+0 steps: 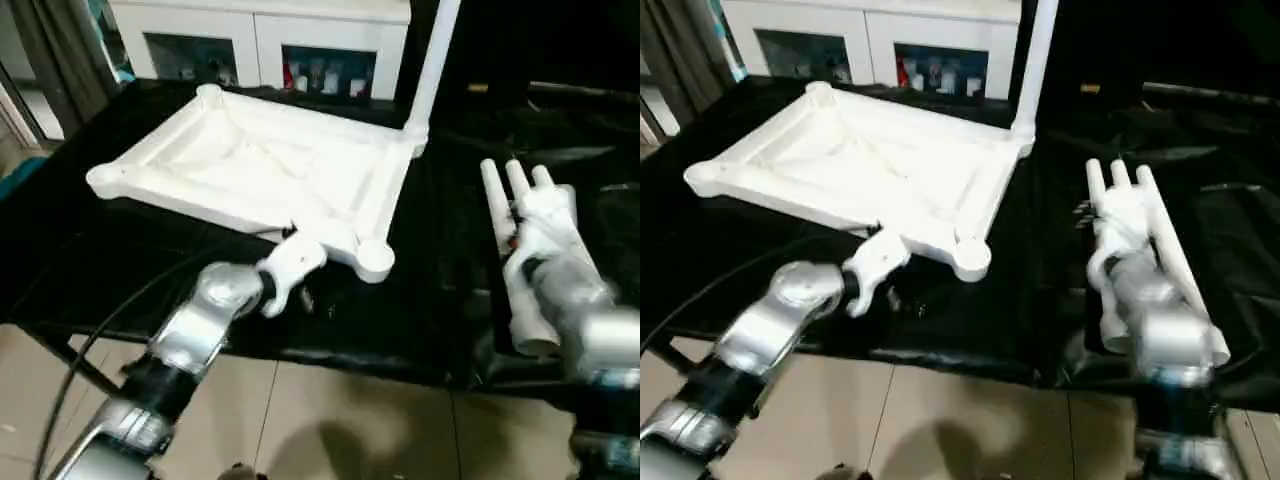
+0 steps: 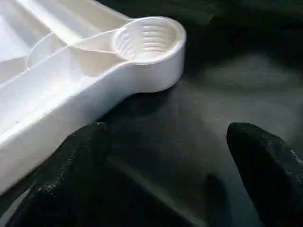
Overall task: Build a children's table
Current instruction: Pick table leg
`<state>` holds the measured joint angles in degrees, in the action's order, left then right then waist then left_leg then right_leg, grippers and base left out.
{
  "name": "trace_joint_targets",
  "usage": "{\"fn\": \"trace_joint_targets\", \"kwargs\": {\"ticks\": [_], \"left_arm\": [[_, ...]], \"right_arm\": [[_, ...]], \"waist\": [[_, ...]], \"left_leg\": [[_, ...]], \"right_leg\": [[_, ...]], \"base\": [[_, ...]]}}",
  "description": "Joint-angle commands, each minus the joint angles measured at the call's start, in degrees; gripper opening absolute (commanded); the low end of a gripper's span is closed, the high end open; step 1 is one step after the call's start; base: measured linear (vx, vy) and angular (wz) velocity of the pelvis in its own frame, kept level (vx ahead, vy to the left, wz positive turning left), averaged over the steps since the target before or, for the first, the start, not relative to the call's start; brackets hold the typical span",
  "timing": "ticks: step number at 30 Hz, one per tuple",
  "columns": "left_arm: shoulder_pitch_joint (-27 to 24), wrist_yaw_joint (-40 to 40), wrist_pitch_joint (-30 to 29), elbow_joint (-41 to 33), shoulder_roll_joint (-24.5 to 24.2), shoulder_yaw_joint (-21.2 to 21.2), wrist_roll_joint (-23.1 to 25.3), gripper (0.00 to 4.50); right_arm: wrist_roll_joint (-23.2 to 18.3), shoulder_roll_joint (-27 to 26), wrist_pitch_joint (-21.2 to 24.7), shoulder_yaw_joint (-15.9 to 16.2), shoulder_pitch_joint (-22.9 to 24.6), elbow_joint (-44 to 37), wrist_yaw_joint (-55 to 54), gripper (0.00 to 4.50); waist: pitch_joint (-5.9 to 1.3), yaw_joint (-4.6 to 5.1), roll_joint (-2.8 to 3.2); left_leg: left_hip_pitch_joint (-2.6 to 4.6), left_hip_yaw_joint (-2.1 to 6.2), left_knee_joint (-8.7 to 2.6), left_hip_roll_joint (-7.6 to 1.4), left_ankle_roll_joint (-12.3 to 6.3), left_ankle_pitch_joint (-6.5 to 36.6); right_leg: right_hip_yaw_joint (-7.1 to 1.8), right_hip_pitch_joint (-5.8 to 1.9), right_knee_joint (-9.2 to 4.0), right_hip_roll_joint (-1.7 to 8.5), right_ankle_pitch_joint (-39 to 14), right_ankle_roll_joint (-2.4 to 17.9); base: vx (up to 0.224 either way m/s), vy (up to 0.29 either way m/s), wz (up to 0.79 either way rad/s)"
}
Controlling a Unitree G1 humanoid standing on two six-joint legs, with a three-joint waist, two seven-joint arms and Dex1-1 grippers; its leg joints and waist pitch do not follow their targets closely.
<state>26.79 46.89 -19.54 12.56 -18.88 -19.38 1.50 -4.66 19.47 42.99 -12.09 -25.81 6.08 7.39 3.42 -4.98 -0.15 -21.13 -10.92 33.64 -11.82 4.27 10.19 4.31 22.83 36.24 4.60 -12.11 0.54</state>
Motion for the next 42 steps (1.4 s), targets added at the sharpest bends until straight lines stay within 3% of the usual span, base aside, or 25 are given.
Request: {"fn": "trace_joint_targets", "kwargs": {"ticks": [1,2,4,12,20,32,33,42], "left_arm": [[-0.3,1.9,-1.7,-3.8,-0.8,-0.8,-1.9,4.5],[-0.7,2.5,-2.6,-5.3,-1.2,-0.7,-2.6,4.5],[-1.3,3.3,-4.2,-7.6,-1.5,-0.2,-3.1,4.5],[-1.5,4.6,-8.5,-12.6,-3.0,-0.5,-3.5,4.5],[-1.7,4.7,-11.1,-15.2,-3.5,-1.1,-3.4,4.5],[-0.6,4.3,-12.3,-16.4,-3.7,-1.1,-3.8,4.5],[-0.5,4.3,-12.4,-16.5,-3.7,-1.1,-3.9,4.5],[-0.5,4.6,-13.6,-17.9,-4.1,-1.0,-4.8,4.5]], "right_arm": [[-0.4,0.6,3.7,-0.8,-1.2,2.8,0.3,4.45],[-0.6,0.9,5.7,-1.4,-2.7,3.7,-0.1,4.45],[-1.0,1.8,8.9,-2.0,-5.1,5.4,-0.8,4.45],[-1.7,3.3,16.7,-2.7,-9.8,12.3,-0.2,4.45],[-3.3,5.0,24.2,-2.5,-9.7,13.8,1.5,4.45],[-5.2,5.0,30.3,-1.6,-7.4,12.1,4.4,4.45],[-5.3,5.0,30.5,-1.3,-7.4,12.3,4.7,4.45],[-5.5,4.9,29.8,-1.2,-6.9,15.0,5.4,3.67]], "waist": [[-3.97,-0.06,-0.82],[-3.89,-0.05,-0.82],[-4.03,-0.09,-1.57],[-4.14,-0.29,-1.78],[-4.16,-0.41,-1.95],[-4.04,-0.43,-2.02],[-4.0,-0.4,-2.45],[-4.0,-0.57,-2.47]], "left_leg": [[0.59,0.44,-3.25,-1.12,-1.35,4.7],[0.68,0.32,-3.22,-1.12,-1.21,5.1],[0.58,0.39,-3.29,-1.14,-0.87,3.8],[0.57,0.1,-2.99,-0.9,-0.63,1.8],[0.59,0.03,-2.86,-0.84,-0.68,1.5],[0.65,0.09,-2.87,-0.96,0.42,3.2],[0.6,0.04,-2.89,-0.92,0.44,3.3],[0.61,0.11,-2.9,-0.93,0.82,3.5]], "right_leg": [[-3.07,-3.15,-4.01,3.31,-4.6,11.3],[-3.19,-2.97,-4.25,3.2,-5.2,11.0],[-3.29,-3.27,-3.77,3.14,-4.7,10.6],[-3.46,-3.19,-3.52,2.96,-1.3,10.3],[-3.47,-3.36,-3.45,2.87,-0.4,10.9],[-3.48,-3.2,-3.76,3.01,-4.1,10.5],[-3.47,-3.22,-3.83,2.96,-4.6,10.3],[-3.46,-3.06,-3.81,3.04,-5.7,9.7]], "base": [[0.0,0.0,0.0],[0.0,0.0,0.0],[0.0,0.0,0.0],[0.0,0.0,0.0],[0.0,0.0,0.0],[0.0,0.0,0.0],[0.0,0.0,0.0],[0.0,0.0,0.0]]}}
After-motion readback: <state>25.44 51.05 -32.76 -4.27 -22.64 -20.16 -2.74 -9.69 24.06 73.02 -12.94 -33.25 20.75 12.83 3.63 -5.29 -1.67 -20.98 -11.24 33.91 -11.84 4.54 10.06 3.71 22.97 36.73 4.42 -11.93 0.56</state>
